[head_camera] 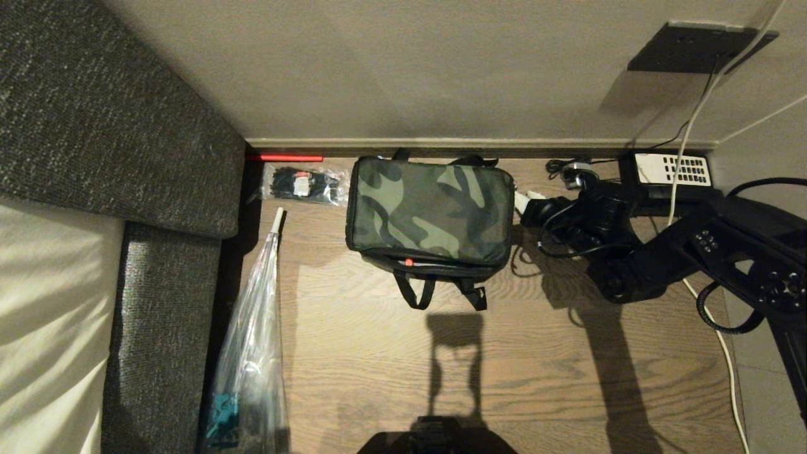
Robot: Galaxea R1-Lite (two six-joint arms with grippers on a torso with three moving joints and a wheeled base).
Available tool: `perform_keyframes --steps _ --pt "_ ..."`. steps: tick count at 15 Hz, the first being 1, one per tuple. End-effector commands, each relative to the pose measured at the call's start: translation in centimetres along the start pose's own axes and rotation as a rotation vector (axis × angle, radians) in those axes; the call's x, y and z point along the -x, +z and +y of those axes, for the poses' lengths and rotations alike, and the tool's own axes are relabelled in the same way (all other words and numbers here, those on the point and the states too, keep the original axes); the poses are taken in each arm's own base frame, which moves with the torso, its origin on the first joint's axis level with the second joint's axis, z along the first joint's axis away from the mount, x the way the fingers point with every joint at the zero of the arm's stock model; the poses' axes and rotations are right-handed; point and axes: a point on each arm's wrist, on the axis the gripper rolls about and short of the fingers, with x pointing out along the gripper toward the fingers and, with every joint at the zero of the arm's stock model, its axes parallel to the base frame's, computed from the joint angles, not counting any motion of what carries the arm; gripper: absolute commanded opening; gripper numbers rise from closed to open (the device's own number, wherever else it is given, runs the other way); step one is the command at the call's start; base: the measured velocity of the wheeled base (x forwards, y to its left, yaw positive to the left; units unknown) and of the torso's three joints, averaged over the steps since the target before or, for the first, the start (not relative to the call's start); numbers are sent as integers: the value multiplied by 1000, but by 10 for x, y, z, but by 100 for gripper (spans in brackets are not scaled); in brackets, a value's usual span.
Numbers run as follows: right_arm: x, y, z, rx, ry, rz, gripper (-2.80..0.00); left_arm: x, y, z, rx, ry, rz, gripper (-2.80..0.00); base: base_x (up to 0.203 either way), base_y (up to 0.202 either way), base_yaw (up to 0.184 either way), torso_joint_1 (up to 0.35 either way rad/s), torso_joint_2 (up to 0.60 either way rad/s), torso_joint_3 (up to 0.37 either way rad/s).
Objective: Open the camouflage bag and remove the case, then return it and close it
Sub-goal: Open the top of the storage box
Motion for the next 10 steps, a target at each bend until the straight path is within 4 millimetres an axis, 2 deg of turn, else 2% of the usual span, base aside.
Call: perform_keyframes --steps 1,3,5,8,10 --pt "25 -10 -12 -31 6 100 0 0 -1 0 1 0 1 -280 0 0 0 0 0 0" --pt "50 -10 -28 -30 40 168 0 0 -1 0 1 1 1 -280 0 0 0 0 0 0" --pt "59 -3 -34 -16 49 182 0 0 -1 0 1 1 1 -280 0 0 0 0 0 0" --pt "63 17 -21 -167 60 215 0 0 -1 0 1 1 1 -280 0 0 0 0 0 0" --pt "61 29 5 -387 93 229 0 0 -1 0 1 1 1 -280 0 0 0 0 0 0"
